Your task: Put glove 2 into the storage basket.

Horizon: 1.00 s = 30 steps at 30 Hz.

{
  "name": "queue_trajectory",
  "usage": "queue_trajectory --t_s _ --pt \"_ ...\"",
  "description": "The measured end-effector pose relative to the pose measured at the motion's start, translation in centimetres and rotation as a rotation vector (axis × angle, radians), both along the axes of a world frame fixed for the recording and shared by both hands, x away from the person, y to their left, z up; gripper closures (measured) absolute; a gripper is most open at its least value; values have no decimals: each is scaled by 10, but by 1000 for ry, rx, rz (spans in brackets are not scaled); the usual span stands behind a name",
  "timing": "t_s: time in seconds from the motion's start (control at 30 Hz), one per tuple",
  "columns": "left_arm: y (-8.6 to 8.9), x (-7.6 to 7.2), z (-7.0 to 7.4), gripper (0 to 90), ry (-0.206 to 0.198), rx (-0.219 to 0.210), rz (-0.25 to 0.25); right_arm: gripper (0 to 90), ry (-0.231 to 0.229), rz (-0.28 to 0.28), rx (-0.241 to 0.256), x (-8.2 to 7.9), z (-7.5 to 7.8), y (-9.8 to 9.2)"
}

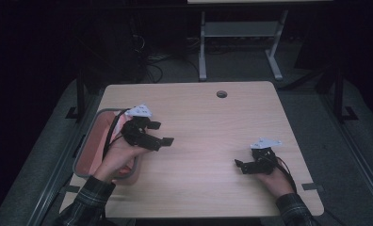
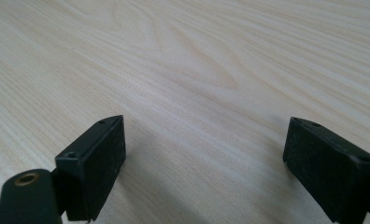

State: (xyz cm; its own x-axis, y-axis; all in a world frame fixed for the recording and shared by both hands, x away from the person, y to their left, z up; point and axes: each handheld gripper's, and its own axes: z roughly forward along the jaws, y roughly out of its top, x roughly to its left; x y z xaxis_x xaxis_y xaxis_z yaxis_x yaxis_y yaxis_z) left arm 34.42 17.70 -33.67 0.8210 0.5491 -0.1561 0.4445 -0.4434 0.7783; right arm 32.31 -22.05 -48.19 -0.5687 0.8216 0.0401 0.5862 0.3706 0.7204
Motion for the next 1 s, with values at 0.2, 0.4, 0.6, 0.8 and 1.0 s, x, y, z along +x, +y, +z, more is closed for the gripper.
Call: queue_trajectory --t_s 0.2,0.4,0.6,0.8,1.0 --pt "-23 -7 -15 146 -37 27 -23 125 0 0 0 0 0 0" --pt "-45 -15 -32 145 -65 55 -52 125 0 0 -1 0 0 0" --pt "-61 -21 -54 144 -61 70 -82 125 -1 0 -1 0 0 0" --pt "-71 -24 -75 142 -67 97 -107 125 -1 0 -1 0 0 0" --pt "-81 -27 -97 143 -62 132 -102 125 0 -1 1 0 0 0"
